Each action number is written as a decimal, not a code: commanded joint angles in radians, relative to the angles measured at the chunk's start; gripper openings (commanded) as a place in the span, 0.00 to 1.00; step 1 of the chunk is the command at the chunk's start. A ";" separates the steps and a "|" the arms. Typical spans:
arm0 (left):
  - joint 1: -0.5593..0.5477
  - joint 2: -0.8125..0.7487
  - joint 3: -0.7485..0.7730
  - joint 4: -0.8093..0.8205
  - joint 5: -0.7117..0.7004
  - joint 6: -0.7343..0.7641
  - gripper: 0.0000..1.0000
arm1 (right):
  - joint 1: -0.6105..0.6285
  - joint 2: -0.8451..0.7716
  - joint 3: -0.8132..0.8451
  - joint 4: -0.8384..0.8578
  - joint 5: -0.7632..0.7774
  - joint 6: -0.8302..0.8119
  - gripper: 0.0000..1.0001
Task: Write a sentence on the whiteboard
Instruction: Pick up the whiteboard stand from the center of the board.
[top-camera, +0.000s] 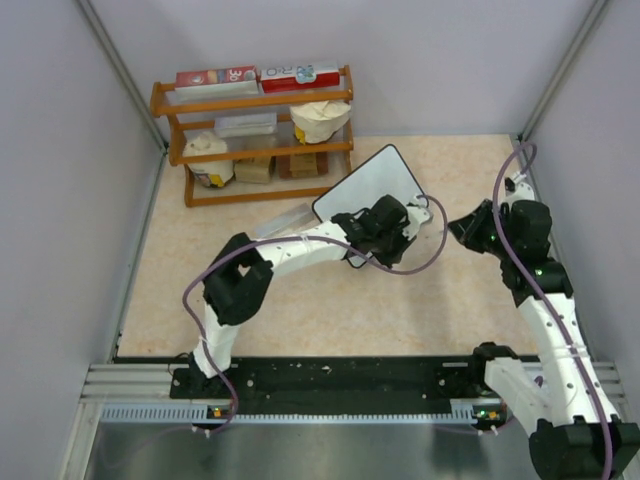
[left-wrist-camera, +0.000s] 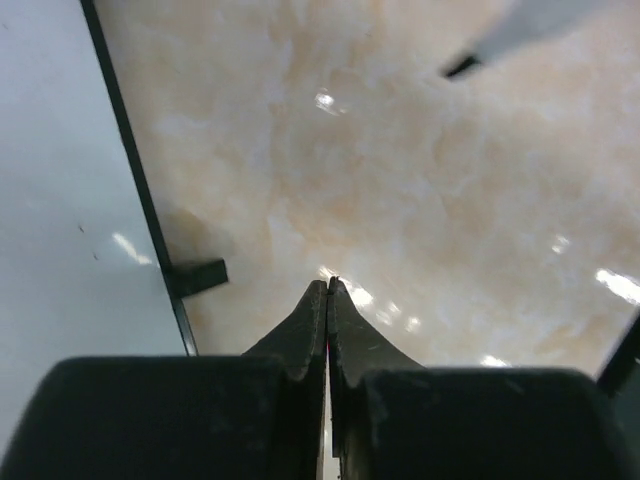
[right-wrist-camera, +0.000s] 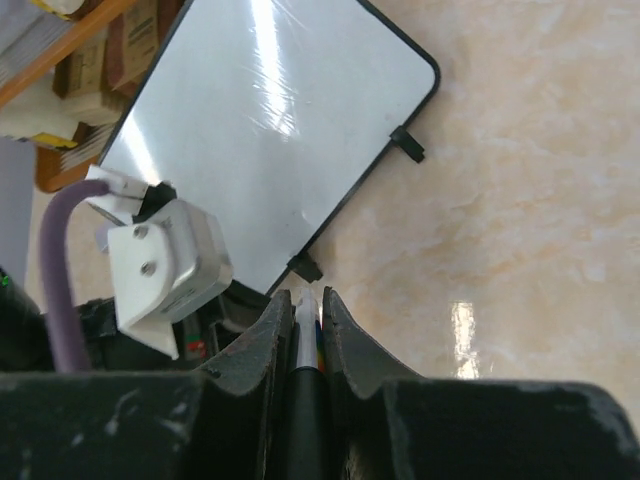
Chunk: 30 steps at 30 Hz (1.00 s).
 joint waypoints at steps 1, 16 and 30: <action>0.004 0.133 0.155 -0.012 -0.162 0.043 0.00 | -0.022 -0.039 -0.014 -0.041 0.090 -0.022 0.00; 0.003 0.307 0.227 -0.035 -0.484 0.065 0.00 | -0.030 -0.074 -0.037 -0.052 0.102 -0.019 0.00; 0.003 0.092 -0.161 0.004 -0.481 -0.020 0.00 | -0.030 -0.082 -0.055 -0.049 0.073 -0.016 0.00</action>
